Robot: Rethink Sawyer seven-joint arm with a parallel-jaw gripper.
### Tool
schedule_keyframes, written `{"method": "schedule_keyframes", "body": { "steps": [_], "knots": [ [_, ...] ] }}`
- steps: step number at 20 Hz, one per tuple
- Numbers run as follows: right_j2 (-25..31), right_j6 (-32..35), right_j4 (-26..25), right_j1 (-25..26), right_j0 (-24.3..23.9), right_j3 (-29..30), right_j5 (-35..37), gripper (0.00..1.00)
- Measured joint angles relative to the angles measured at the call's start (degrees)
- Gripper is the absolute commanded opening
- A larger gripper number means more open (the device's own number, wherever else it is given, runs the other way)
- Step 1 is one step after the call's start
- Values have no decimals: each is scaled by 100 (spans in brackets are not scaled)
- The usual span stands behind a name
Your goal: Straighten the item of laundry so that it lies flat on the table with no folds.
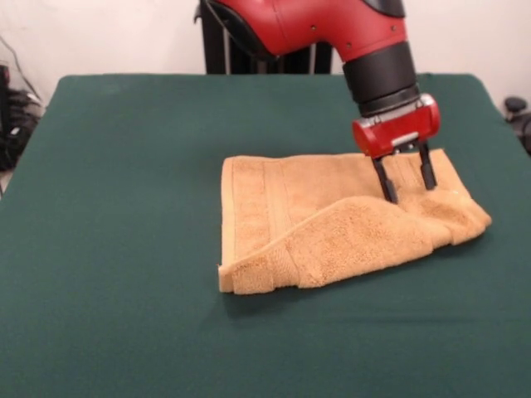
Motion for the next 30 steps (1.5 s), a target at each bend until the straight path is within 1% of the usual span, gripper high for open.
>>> {"method": "schedule_keyframes", "body": {
  "steps": [20,30],
  "knots": [
    [119,0,169,2,9,-276,-1,100],
    [265,0,225,4,18,-382,-1,100]
  ]
}}
